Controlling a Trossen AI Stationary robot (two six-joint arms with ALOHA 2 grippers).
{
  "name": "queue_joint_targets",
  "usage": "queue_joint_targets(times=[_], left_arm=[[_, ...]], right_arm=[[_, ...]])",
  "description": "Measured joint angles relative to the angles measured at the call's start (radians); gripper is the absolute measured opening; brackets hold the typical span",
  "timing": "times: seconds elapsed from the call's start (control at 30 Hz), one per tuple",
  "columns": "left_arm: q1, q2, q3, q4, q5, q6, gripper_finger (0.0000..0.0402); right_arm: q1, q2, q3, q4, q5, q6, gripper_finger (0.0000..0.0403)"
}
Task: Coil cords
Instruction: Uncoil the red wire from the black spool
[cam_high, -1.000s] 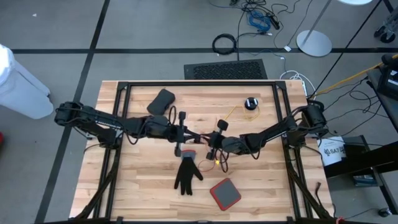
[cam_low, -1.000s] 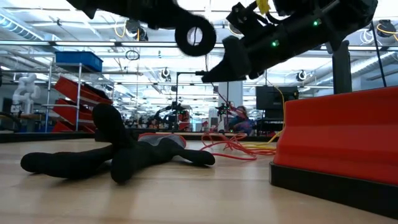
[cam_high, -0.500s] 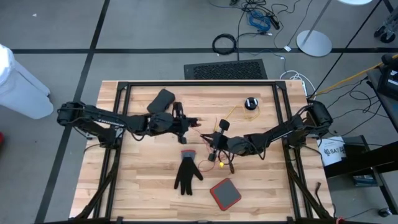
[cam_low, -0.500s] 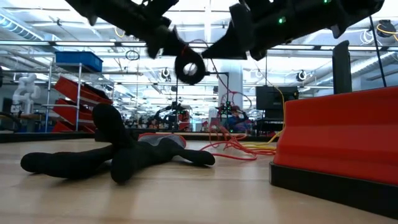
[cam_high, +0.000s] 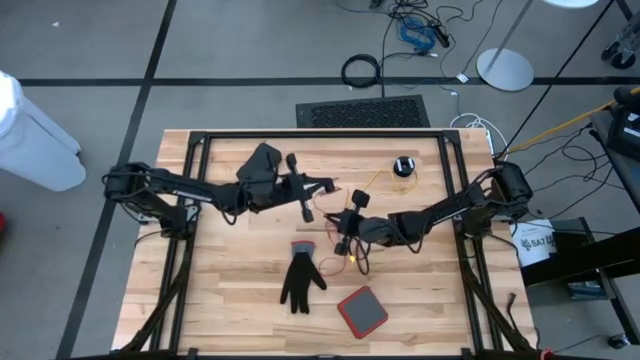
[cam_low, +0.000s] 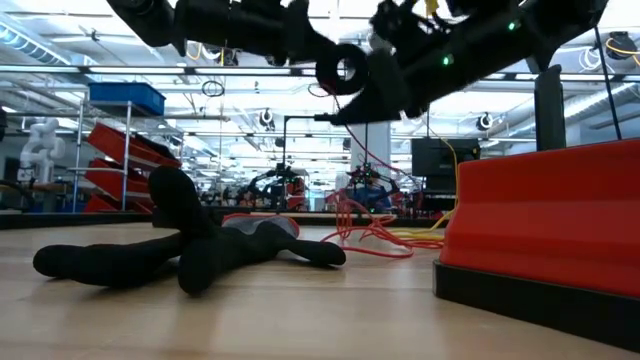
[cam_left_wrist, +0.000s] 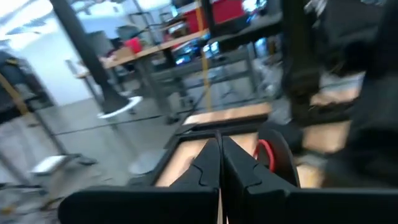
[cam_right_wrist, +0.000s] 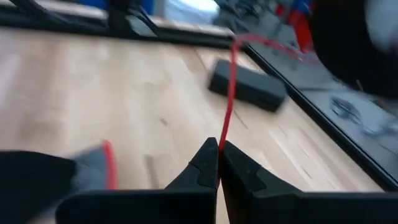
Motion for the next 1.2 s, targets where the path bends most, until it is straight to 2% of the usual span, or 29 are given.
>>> queue_joint_targets(times=[0.17,0.4,0.5,0.63,0.77,0.93,1.07,1.2], left_arm=[[0.020,-0.023,0.002,-0.074,0.113,-0.073,0.0000],[0.043,-0.032,0.001,-0.315,0.116,-0.072,0.0000],[0.048,-0.032,0.000,-0.377,0.112,-0.064,0.0000],[0.072,-0.032,-0.029,-0.388,0.103,-0.057,0.0000],[0.106,-0.032,-0.082,-0.334,0.114,-0.101,0.0000],[0.159,-0.032,-0.173,-0.189,0.165,-0.208,0.0000],[0.191,-0.032,-0.262,-0.049,0.191,-0.285,0.0000],[0.214,-0.032,-0.331,0.016,0.193,-0.319,0.0000]], right_arm=[[-0.012,0.000,0.000,-0.105,0.116,0.023,0.0000],[-0.009,0.000,0.000,-0.197,0.187,0.043,0.0000],[-0.009,0.000,0.000,-0.283,0.248,0.085,0.0000],[-0.007,0.000,0.000,-0.364,0.250,0.136,0.0000],[0.007,0.000,0.000,-0.364,0.231,0.132,0.0000],[0.008,-0.006,0.000,-0.364,0.064,0.140,0.0006],[0.010,-0.006,0.000,-0.370,0.063,0.154,0.0034],[0.018,-0.006,0.000,-0.367,0.063,0.155,0.0072]])
